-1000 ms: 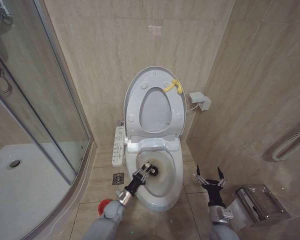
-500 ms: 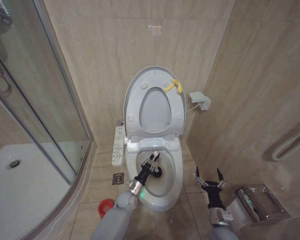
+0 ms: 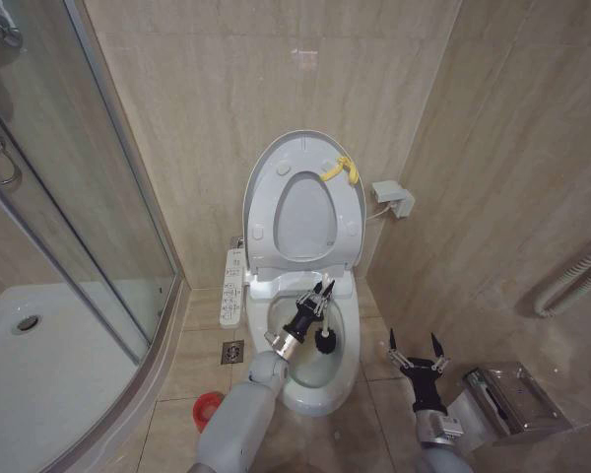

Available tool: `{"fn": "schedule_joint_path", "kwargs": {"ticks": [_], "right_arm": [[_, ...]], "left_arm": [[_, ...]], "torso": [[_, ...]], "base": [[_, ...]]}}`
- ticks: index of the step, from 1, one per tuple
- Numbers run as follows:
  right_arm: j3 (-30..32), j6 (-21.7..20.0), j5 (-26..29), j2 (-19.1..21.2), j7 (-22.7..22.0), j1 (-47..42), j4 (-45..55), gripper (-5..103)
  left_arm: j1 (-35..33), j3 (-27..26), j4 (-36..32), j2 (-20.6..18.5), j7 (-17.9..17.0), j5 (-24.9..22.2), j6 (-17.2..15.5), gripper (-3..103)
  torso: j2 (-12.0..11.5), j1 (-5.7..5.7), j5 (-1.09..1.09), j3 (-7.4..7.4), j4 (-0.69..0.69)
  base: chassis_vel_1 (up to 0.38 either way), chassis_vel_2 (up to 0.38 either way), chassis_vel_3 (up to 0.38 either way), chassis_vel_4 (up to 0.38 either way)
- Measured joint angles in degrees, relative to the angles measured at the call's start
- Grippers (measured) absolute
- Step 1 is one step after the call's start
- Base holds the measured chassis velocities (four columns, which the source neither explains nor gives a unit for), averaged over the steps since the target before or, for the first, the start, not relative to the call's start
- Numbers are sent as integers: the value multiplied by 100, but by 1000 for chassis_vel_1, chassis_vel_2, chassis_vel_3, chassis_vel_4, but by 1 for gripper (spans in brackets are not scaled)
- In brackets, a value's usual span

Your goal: Open the toilet lid, clean the toilet bowl with a toilet brush, close the toilet lid, and flush.

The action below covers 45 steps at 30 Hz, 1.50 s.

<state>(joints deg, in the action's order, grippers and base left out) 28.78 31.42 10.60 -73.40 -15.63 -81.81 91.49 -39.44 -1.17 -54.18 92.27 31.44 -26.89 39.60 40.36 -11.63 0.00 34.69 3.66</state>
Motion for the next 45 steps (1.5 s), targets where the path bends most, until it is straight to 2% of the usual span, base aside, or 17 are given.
{"fn": "schedule_joint_path", "kwargs": {"ticks": [5, 18, 30, 45], "right_arm": [[-8, 3, 2, -3, 0, 18, -39, 100], [-86, 3, -11, -35, 11, 104, -152, 100], [-166, -6, -20, -6, 35, 179, -247, 100], [-145, -7, -50, -29, 39, 128, -207, 100]], "left_arm": [[82, 48, -2, -5, 86, 189, 87, 21], [410, 5, 180, -10, 543, 199, 318, 21], [623, -237, 862, -12, 581, 370, 383, 21], [613, -46, 665, -12, 511, 375, 360, 21]], "torso": [[0, 0, 0, 0, 1], [1, 0, 0, 0, 2], [1, 0, 0, 0, 0], [1, 1, 0, 0, 1]], "base": [[0, 0, 0, 0], [0, 0, 0, 0], [0, 0, 0, 0], [0, 0, 0, 0]]}}
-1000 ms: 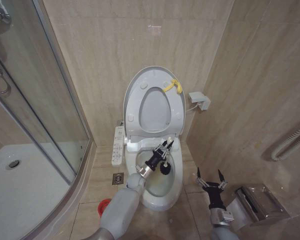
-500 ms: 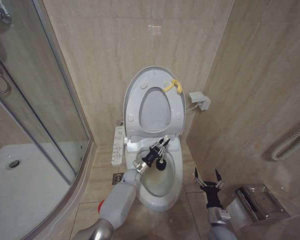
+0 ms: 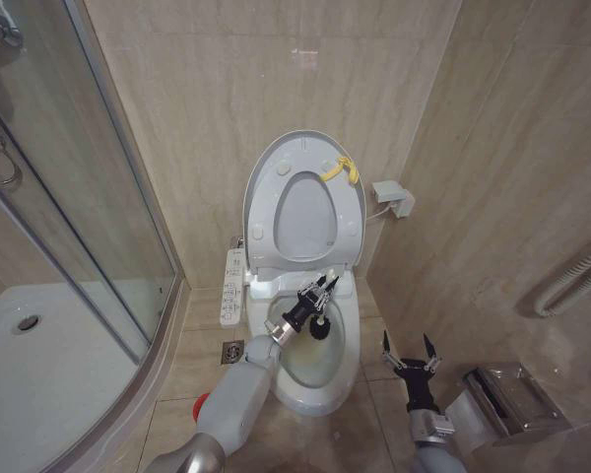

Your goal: Open the toilet lid, clean the toilet bowl with a toilet brush, close the toilet lid, and flush.

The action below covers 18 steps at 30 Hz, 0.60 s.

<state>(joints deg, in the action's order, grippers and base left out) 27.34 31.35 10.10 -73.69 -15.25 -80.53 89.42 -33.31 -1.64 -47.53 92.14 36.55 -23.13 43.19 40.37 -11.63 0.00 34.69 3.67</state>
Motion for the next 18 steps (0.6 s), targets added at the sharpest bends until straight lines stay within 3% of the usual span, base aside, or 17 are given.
{"fn": "schedule_joint_path", "kwargs": {"ticks": [14, 18], "right_arm": [[2, -6, -70, -33, -1, -8, -22, 100], [-3, -8, -79, -51, -1, 0, -22, 100]], "left_arm": [[24, -31, 136, -1, 103, 9, 1, 21], [-107, 101, -111, -1, -128, 19, -161, 21]], "torso": [[0, 0, 0, 0, -1], [0, 0, 0, 0, -1]], "base": [[0, 0, 0, 0], [0, 0, 0, 0]]}}
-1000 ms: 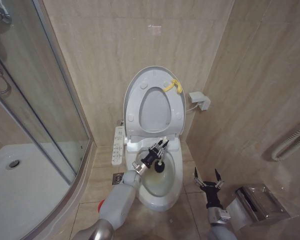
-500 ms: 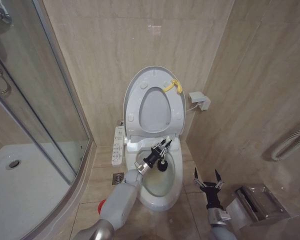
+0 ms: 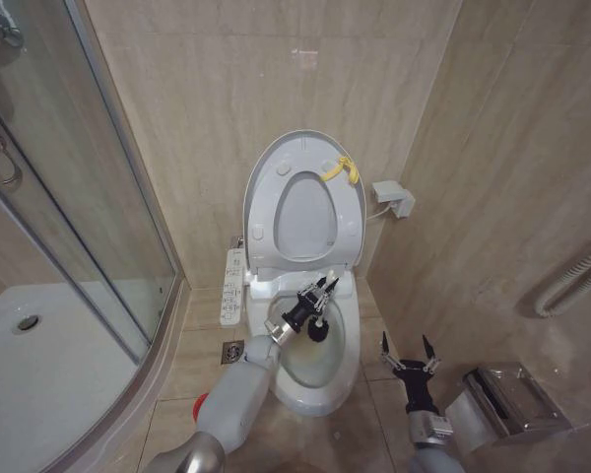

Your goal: Open the toilet lid, clean the toilet bowl with a toilet brush, close the toilet lid, and flush.

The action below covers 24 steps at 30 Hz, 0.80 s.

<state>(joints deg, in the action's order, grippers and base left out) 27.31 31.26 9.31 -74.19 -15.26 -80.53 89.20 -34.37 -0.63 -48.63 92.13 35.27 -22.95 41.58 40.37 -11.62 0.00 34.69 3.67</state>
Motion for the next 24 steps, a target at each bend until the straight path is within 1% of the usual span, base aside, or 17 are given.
{"fn": "schedule_joint_path", "kwargs": {"ticks": [3, 4, 7, 8, 10, 12, 13, 15, 18, 21, 22, 24], "right_arm": [[-12, -6, -30, -48, 0, 11, -1, 100], [-12, -6, -30, -48, 0, 11, -1, 100], [-14, -8, -51, -71, 0, 9, -2, 100], [-14, -8, -51, -71, 0, 9, -2, 100], [-7, -9, -54, -72, -1, -1, -9, 100], [0, -8, -55, -71, -2, -7, -14, 100], [0, -8, -55, -71, -2, -7, -14, 100], [5, -6, -57, -72, -2, -9, -30, 100], [6, -6, -70, -82, -3, -5, -56, 100], [-3, -5, -115, -127, -2, 6, -82, 100], [-3, -5, -115, -127, -2, 6, -82, 100], [-13, -5, -160, -170, -1, 7, -96, 100]], "left_arm": [[-226, 236, -384, 1, -680, 263, -413, 21], [-226, 236, -384, 1, -680, 263, -413, 21], [-345, 360, -629, 1, -1244, 637, -737, 21], [-345, 360, -629, 1, -1244, 637, -737, 21], [-343, 424, -733, 0, -1618, 852, -906, 21], [-286, 471, -750, 0, -1833, 919, -967, 21], [-286, 471, -750, 0, -1833, 919, -967, 21], [-155, 526, -693, 0, -1960, 895, -949, 21], [-44, 577, -588, 0, -1948, 807, -861, 21], [112, 596, -426, 1, -1729, 636, -718, 21], [112, 596, -426, 1, -1729, 636, -718, 21], [167, 602, -343, 0, -1573, 524, -657, 21]], "torso": [[0, 0, 0, 0, 1], [0, 0, 0, 0, 1], [0, 0, 0, 0, 0], [0, 0, 0, 0, 0], [0, 0, 0, 0, 0], [0, 0, 0, 0, 0], [0, 0, 0, 0, 0], [0, 0, 0, 0, 0], [0, 0, 0, 1, 0], [0, 0, 0, 0, 0], [0, 0, 0, 0, 0], [0, 0, 0, 0, 0]], "base": [[0, 0, 0, 0], [0, 0, 0, 0], [0, 0, 0, 0], [0, 0, 0, 0], [0, 0, 0, 0], [0, 0, 0, 0], [0, 0, 0, 0], [0, 0, 0, 0], [0, 0, 0, 0], [0, 0, 0, 0], [0, 0, 0, 0], [0, 0, 0, 0]]}}
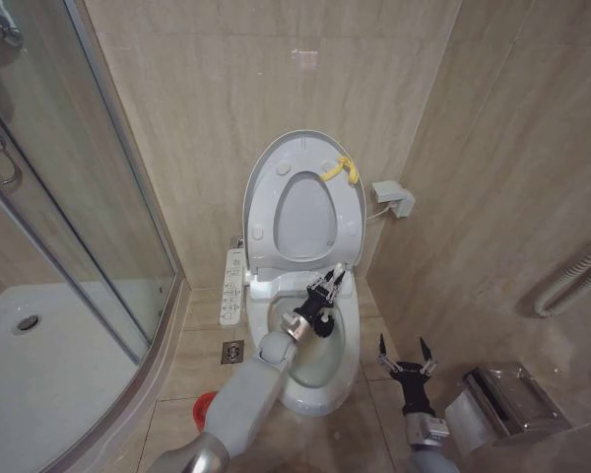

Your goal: Open the toilet lid, clean the toilet bowl with a toilet brush, close the toilet lid, and flush.

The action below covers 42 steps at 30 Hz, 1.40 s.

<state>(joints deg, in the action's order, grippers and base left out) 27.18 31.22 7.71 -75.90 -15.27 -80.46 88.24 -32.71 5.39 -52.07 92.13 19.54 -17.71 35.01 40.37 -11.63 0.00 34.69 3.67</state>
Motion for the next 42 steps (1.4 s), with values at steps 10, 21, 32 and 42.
{"fn": "schedule_joint_path", "kwargs": {"ticks": [10, 21, 32, 42], "right_arm": [[-34, 9, -70, -60, 2, 24, -56, 100], [-40, 15, -78, -58, 6, 16, -49, 100], [4, 29, -110, -82, 6, -51, 7, 100], [-43, 37, -131, -127, 4, -53, 27, 100]], "left_arm": [[79, -143, 652, 0, 201, 52, 159, 21], [80, 11, 212, 1, 269, -290, 177, 21], [125, -11, 471, 0, 364, -357, 237, 21], [-221, -41, 175, 0, 367, -361, 309, 21]], "torso": [[0, 0, -1, 0, -1], [0, 0, 0, 0, 1], [0, 0, 0, 0, -1], [0, 0, 0, 0, 0]], "base": [[0, 0, 0, 0], [0, 0, 0, 0], [0, 0, 0, 0], [0, 0, 0, 0]]}}
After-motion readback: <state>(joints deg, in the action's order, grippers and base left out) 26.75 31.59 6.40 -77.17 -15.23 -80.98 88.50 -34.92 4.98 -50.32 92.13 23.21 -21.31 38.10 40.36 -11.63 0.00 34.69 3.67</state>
